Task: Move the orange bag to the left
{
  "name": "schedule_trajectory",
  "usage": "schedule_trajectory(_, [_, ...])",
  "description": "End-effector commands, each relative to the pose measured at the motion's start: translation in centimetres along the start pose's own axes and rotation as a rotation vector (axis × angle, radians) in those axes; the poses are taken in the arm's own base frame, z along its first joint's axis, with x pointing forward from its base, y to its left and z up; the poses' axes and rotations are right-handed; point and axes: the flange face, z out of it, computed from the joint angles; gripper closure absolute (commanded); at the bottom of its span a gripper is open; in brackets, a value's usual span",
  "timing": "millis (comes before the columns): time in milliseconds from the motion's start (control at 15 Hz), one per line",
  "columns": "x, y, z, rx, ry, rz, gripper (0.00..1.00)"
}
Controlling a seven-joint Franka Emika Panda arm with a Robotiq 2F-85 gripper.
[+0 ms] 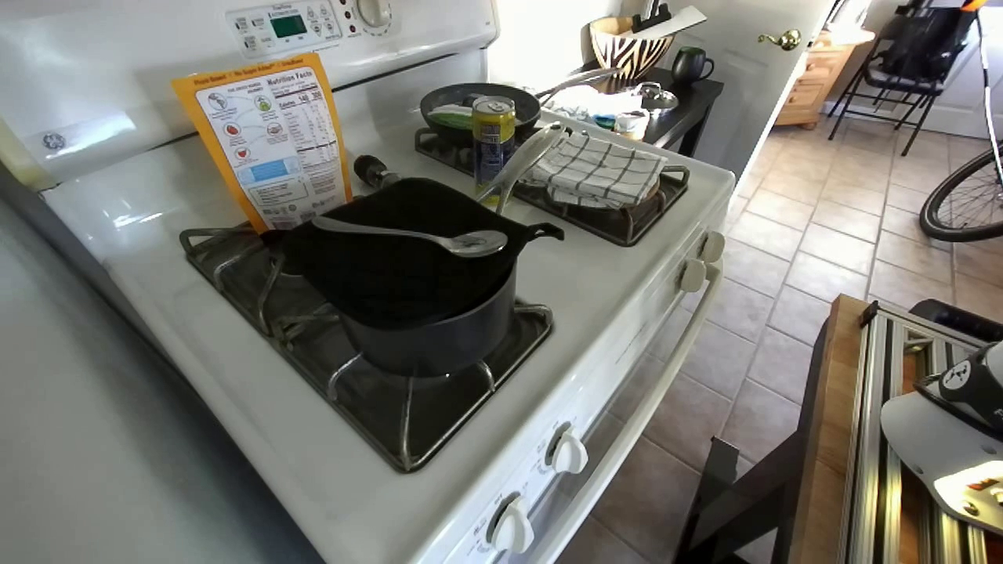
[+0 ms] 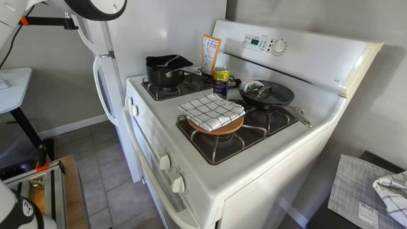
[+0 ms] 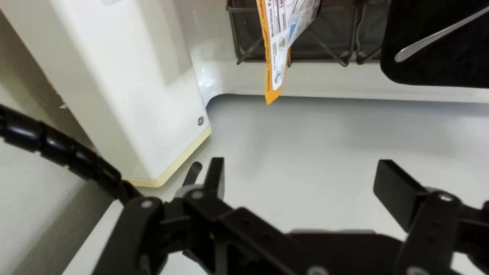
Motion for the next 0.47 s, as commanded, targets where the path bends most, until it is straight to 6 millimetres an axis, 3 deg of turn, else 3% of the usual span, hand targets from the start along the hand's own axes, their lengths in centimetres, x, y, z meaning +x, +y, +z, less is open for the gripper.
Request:
schedule_trajectory(0, [-3.0,1.6,-4.5,-0.038,0.059,0.167,0.00])
schedule_trajectory(200, [-5.2,2.5,-6.8,-0.058,0.083,0.319,0.00])
schedule_trajectory(400, [-5.8,2.8,-6.9,-0.069,0.066,0.309,0.00])
